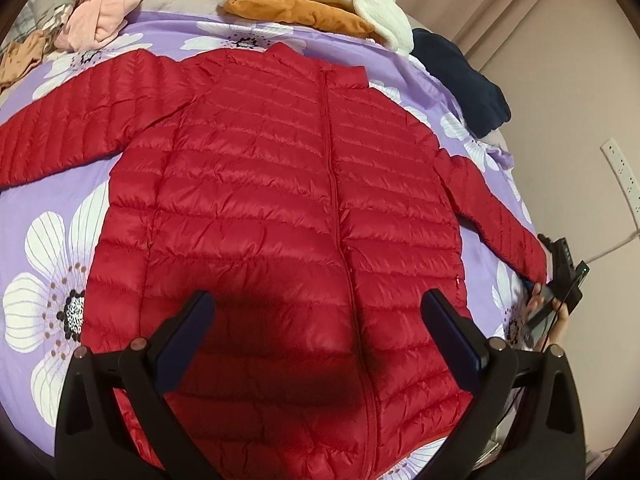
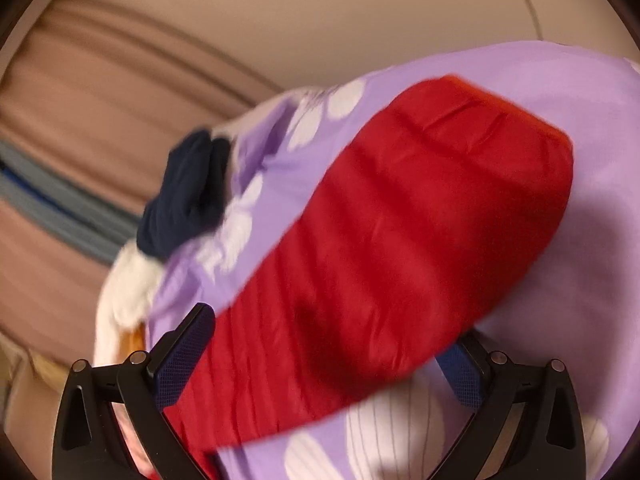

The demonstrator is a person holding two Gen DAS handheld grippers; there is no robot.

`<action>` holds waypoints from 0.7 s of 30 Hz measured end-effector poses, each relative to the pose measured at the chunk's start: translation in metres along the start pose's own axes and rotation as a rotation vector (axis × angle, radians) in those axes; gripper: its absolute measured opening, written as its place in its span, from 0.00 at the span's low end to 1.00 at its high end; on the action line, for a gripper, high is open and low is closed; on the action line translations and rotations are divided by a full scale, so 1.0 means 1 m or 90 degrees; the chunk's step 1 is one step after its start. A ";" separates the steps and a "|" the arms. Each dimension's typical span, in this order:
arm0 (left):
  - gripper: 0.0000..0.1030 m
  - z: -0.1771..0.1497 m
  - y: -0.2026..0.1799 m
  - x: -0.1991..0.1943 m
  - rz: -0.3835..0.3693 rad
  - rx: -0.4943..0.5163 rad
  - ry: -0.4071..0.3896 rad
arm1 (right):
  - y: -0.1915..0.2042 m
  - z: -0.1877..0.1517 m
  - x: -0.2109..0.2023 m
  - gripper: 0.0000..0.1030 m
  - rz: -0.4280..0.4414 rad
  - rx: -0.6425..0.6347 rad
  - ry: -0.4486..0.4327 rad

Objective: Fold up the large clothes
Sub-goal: 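Move the right gripper to a sleeve cuff and close on it, then lift the sleeve with the right gripper and lay it across the jacket body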

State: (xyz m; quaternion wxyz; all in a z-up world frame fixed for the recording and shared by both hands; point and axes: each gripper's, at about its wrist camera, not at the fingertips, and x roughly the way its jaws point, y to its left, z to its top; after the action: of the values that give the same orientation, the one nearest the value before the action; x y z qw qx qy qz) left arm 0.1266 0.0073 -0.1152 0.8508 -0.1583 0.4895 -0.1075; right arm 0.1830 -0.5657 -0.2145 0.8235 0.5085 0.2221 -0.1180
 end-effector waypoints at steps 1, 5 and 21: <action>1.00 0.001 -0.001 0.000 0.003 0.003 -0.001 | -0.003 0.006 0.000 0.99 0.006 0.019 -0.013; 1.00 0.003 -0.004 -0.002 0.015 0.009 -0.003 | -0.017 0.020 -0.006 0.99 0.024 0.075 -0.045; 1.00 -0.002 0.008 -0.006 0.018 -0.012 0.000 | 0.010 0.025 -0.051 0.12 -0.021 -0.021 -0.092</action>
State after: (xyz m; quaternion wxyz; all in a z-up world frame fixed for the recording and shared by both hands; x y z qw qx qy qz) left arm 0.1225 0.0162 -0.1142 0.8507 -0.1591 0.4927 -0.0913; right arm 0.1489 -0.5847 -0.1724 0.8435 0.4816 0.1720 -0.1644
